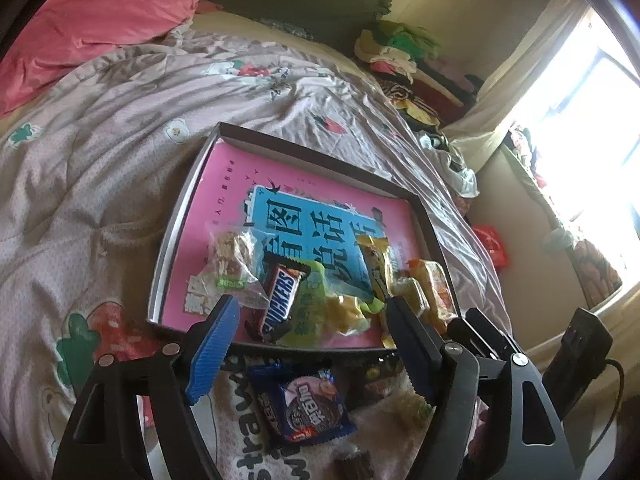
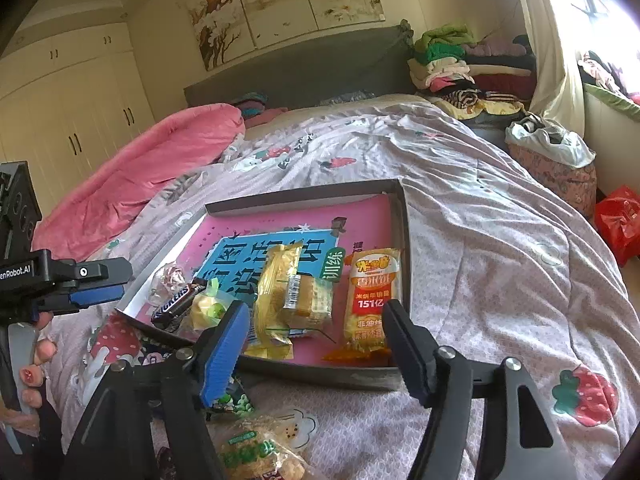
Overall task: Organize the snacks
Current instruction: 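Withdraw both open tools from the lid back over the remaining snacks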
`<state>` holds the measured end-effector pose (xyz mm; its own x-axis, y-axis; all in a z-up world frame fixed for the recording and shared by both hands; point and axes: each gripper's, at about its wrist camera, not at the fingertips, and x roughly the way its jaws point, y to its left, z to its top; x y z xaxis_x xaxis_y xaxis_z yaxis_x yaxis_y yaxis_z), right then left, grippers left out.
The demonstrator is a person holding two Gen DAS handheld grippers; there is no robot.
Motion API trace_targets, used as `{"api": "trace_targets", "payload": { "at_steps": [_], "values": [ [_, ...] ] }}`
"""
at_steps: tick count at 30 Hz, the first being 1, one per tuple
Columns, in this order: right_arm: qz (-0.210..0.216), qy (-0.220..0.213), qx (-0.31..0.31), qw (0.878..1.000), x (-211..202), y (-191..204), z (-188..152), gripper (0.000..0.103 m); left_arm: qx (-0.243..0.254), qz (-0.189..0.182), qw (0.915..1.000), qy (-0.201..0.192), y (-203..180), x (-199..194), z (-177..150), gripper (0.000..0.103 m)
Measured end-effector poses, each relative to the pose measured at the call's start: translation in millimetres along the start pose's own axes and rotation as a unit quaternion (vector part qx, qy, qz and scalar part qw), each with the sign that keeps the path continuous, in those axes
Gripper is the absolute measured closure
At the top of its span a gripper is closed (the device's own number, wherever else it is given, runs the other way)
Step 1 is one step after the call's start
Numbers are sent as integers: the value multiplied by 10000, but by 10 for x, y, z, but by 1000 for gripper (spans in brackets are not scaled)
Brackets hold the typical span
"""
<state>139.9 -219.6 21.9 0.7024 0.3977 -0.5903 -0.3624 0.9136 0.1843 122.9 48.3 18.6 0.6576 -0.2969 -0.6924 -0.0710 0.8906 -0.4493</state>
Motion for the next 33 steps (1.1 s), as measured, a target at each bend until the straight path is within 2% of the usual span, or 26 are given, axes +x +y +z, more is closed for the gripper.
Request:
{"api": "trace_targets", "payload": {
  "at_steps": [11, 15, 33],
  "values": [
    [7, -9, 36, 10000, -84, 23, -21, 32, 194, -23, 9998, 34, -86, -65, -88, 24],
    [31, -7, 38, 10000, -134, 41, -29, 27, 200, -44, 9998, 27, -93, -104, -112, 24],
    [47, 1, 30, 10000, -326, 75, -28, 25, 409, -93, 9990, 128, -195, -200, -244, 23]
  ]
}}
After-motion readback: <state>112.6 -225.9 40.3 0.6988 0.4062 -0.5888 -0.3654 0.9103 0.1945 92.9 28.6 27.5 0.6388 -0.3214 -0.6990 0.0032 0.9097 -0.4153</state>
